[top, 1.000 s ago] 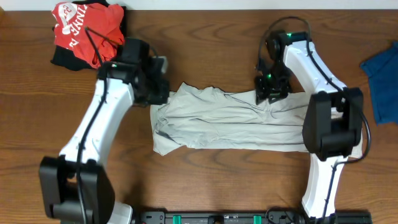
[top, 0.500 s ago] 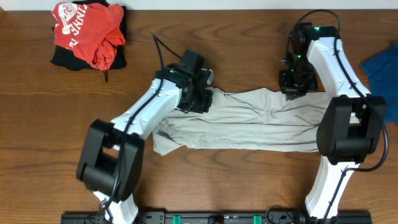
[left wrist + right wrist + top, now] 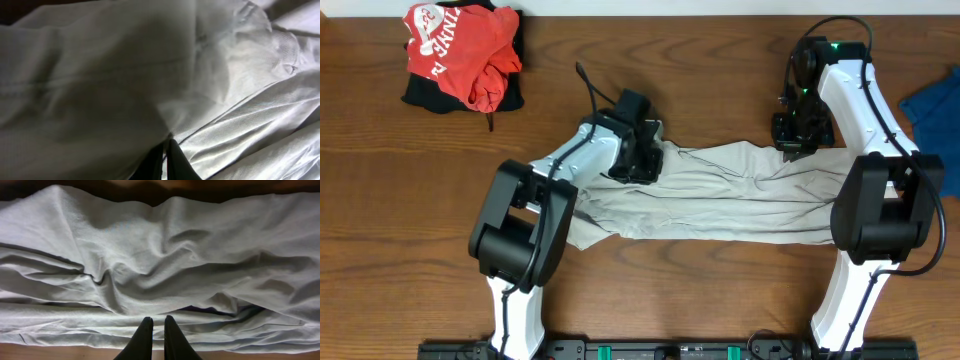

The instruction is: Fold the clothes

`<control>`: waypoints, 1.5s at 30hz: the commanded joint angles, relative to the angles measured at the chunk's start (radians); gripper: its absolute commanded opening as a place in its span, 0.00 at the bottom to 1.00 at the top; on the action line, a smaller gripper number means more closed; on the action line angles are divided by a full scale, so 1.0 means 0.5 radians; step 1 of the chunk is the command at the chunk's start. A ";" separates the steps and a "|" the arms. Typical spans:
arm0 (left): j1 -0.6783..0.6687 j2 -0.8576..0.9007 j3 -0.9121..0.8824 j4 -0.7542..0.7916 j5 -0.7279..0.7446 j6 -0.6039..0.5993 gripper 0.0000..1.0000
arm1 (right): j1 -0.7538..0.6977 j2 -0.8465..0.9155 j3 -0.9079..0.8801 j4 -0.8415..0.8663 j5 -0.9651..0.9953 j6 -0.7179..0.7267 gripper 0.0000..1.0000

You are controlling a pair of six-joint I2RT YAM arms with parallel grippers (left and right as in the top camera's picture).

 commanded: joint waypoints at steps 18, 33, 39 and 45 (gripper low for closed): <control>0.587 0.062 -0.007 -0.402 -0.124 0.362 0.07 | 0.042 -0.013 -0.174 0.269 -0.774 -0.375 0.09; 0.593 0.062 -0.007 -0.501 -0.330 0.474 0.07 | -0.034 -0.012 -0.589 0.707 -0.517 -0.313 0.08; 0.593 0.062 -0.007 -0.523 -0.497 0.507 0.07 | -0.192 -0.013 -0.625 0.699 -0.361 -0.314 0.12; 0.618 0.062 -0.007 -0.536 -0.539 0.520 0.07 | -0.329 -0.013 -0.639 0.686 -0.205 -0.316 0.13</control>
